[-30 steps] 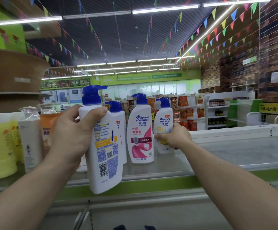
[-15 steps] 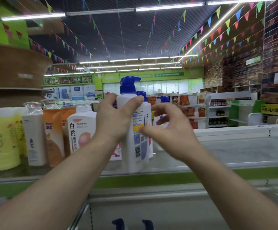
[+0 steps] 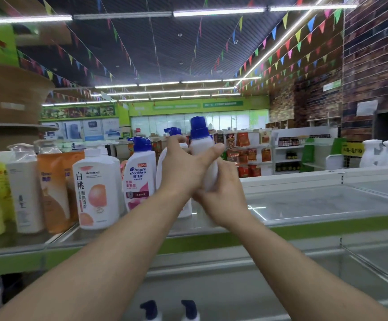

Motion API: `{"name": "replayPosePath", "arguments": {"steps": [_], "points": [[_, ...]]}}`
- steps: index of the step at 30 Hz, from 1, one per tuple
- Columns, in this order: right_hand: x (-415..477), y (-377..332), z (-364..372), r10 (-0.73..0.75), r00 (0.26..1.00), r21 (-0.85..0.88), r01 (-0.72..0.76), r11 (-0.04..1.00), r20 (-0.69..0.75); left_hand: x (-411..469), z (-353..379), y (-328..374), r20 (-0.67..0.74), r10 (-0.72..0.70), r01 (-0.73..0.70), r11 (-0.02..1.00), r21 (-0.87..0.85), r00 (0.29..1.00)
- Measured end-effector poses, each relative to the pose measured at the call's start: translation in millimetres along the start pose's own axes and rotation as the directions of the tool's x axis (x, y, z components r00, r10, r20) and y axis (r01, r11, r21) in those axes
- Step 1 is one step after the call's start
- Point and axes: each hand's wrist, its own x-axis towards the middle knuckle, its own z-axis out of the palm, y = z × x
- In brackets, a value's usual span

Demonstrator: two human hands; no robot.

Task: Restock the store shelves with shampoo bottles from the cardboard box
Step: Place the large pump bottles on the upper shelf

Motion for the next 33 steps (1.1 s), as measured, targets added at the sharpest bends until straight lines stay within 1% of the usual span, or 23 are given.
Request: {"name": "replayPosePath", "arguments": {"steps": [1,3,5,8,11,14,17,24,27,30,33], "points": [[5.6,4.1,-4.6,0.045,0.999,0.138,-0.047,0.989,0.014,-0.7,1.2,-1.8,0.044,-0.015,0.015,1.0,-0.007,0.999],[16.6,14.3,-13.2,0.127,0.988,0.374,-0.153,0.915,0.092,-1.2,2.5,-8.0,0.11,-0.055,0.054,0.998,0.01,0.992],[25.5,24.5,-17.8,0.159,0.978,0.467,-0.203,0.861,0.133,-3.6,2.5,-16.5,0.156,-0.095,0.089,0.995,0.046,0.983],[35.7,39.0,-17.5,0.173,0.971,0.514,-0.236,0.825,0.168,-9.7,1.4,-34.9,0.203,-0.164,0.149,0.985,0.084,0.965],[45.1,52.8,-17.4,0.188,0.953,0.516,-0.287,0.807,0.236,-18.7,2.6,-51.6,0.264,-0.176,0.146,0.981,0.129,0.948],[53.1,62.9,-17.2,0.213,0.935,0.49,-0.333,0.806,0.284,-24.0,3.5,-59.1,0.266,-0.178,0.12,0.968,0.221,0.947],[59.8,70.1,-14.7,0.232,0.921,0.508,-0.368,0.779,0.313,-26.7,4.0,-63.7,0.272,-0.202,0.117,0.947,0.3,0.941],[70.0,88.6,-8.0,0.259,0.881,0.505,-0.444,0.74,0.395,-30.8,5.4,-69.1,0.315,-0.194,0.095,0.948,0.305,0.929],[71.7,96.8,-12.4,0.239,0.878,0.463,-0.429,0.776,0.415,-31.2,5.2,-70.7,0.325,-0.186,0.08,0.946,0.314,0.927],[72.6,102.2,-22.8,0.214,0.86,0.348,-0.398,0.849,0.464,-32.0,3.6,-73.4,0.336,-0.181,0.067,0.944,0.323,0.925],[74.3,105.4,-25.7,0.242,0.877,0.308,-0.386,0.87,0.416,-31.8,3.2,-76.2,0.33,-0.167,0.054,0.944,0.327,0.929]]}}
